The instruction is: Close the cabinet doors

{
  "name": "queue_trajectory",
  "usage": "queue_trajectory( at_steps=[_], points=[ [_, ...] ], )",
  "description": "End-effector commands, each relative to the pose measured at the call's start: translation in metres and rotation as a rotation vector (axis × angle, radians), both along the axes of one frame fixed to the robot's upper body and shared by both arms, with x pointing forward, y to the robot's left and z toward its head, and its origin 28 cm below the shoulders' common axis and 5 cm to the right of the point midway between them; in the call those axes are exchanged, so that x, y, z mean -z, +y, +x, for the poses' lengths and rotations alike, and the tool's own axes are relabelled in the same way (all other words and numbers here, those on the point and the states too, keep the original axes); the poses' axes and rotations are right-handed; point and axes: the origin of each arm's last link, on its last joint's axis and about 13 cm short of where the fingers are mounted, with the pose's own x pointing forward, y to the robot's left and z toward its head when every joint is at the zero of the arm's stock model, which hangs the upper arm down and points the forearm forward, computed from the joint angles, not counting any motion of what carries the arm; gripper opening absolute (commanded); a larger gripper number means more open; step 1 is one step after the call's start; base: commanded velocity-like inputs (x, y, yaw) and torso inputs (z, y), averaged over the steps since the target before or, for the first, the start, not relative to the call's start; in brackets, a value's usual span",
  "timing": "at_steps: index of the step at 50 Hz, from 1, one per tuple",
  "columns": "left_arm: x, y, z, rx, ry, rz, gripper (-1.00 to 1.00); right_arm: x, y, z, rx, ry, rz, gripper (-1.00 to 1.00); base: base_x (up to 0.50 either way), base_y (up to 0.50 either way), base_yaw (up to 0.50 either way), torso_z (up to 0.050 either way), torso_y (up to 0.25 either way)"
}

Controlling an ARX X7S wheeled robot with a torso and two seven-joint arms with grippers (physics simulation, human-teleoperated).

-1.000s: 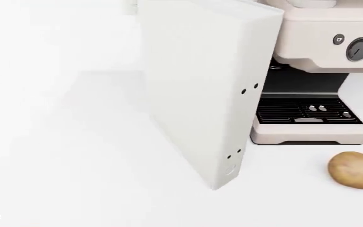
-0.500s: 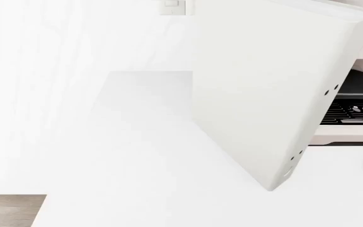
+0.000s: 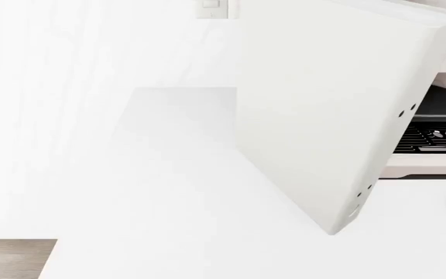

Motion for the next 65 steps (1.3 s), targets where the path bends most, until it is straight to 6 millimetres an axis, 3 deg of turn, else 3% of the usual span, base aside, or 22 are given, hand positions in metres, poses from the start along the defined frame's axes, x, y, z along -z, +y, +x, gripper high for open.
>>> queue_trajectory(
  at_steps=[1,11,17,19,27,31,38,45,55,65],
  points=[
    [-0.057,0.017,0.017,0.061,-0.022,-0.067,1.0,0.002,0.0,0.006,0.0,0.017,0.001,1.0,0.0,0.0,0.0,0.0,0.0],
    [-0.101,0.009,0.047,0.115,0.003,0.037,1.0,0.005,-0.002,0.01,0.003,0.031,-0.002,1.0,0.0,0.0,0.0,0.0,0.0],
    [-0.154,-0.003,0.054,0.142,-0.038,0.098,1.0,0.005,-0.004,0.009,0.002,0.035,-0.004,1.0,0.0,0.0,0.0,0.0,0.0],
    [-0.181,-0.007,0.055,0.15,-0.059,0.118,1.0,0.006,-0.003,0.012,0.002,0.039,-0.004,1.0,0.0,0.0,0.0,0.0,0.0],
    [-0.223,-0.024,0.065,0.145,-0.03,0.282,1.0,0.006,-0.001,0.013,-0.001,0.041,-0.008,1.0,0.0,0.0,0.0,0.003,0.0],
    [-0.227,-0.032,0.073,0.133,-0.003,0.345,1.0,0.006,-0.001,0.01,-0.001,0.042,-0.008,1.0,0.0,0.0,0.0,0.012,0.006],
    [-0.207,-0.053,0.091,0.14,0.067,0.467,1.0,0.006,-0.003,0.006,0.0,0.044,-0.008,1.0,0.0,0.0,0.0,0.005,0.003],
    [-0.201,-0.051,0.101,0.121,0.092,0.477,1.0,0.006,-0.002,0.006,0.0,0.043,-0.008,1.0,0.0,0.0,0.0,0.0,0.0],
    [-0.183,-0.051,0.131,0.097,0.115,0.494,1.0,0.007,-0.003,0.01,0.0,0.041,-0.01,1.0,0.0,0.0,0.0,0.001,0.0],
    [-0.187,-0.059,0.145,0.091,0.13,0.525,1.0,0.008,-0.001,0.007,0.024,0.041,-0.011,1.0,0.0,0.0,0.0,0.001,0.0]
  ],
)
